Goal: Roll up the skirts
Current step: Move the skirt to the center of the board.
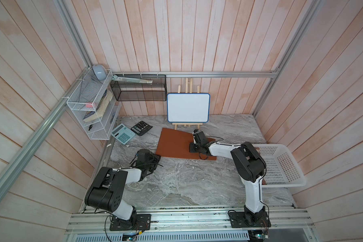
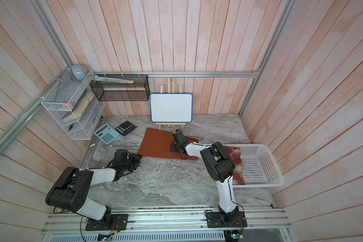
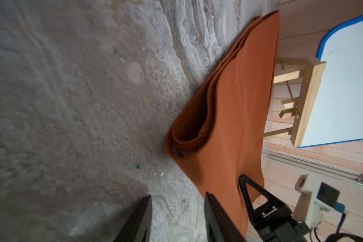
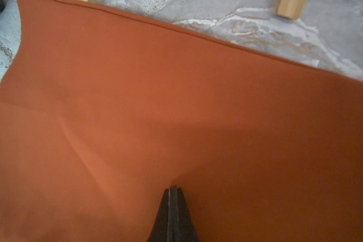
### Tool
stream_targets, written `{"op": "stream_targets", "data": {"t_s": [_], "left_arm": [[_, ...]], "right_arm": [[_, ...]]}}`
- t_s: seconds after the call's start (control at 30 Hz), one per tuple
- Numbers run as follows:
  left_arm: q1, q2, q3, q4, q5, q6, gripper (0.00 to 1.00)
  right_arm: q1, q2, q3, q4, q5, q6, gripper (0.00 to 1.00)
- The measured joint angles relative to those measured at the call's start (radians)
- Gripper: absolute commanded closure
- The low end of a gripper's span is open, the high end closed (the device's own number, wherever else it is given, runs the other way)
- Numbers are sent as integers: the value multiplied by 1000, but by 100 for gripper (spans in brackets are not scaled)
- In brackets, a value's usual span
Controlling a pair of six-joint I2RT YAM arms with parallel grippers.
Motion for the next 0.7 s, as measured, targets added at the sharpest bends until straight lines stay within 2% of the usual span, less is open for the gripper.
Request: {"op": "stream_targets", "data": {"t_s": [0.3,0.33,0.4,0.47,0.6,0.7], "left_arm": [[0,95,47,100,-44,-19,57],[0,108,58,105,-44,-20,60],[0,125,69,109,-44,-26,79],[0,138,69,106,-47,-25,91],[-2,142,63,105,-56,-14,100],[-3,134,58,104,-66,-3,100]], "right_arm": [[0,-19,-23,-2,-22,-3,100],[0,-23,-27,-3,-23,-3,100],[0,-31,-35,-5,-26,-3,100],[0,-36,-41,-5,-29,-3,100],[1,-43,-50,-5,-34,-2,100],[3,-43,-51,-6,-41,-1,100]]}}
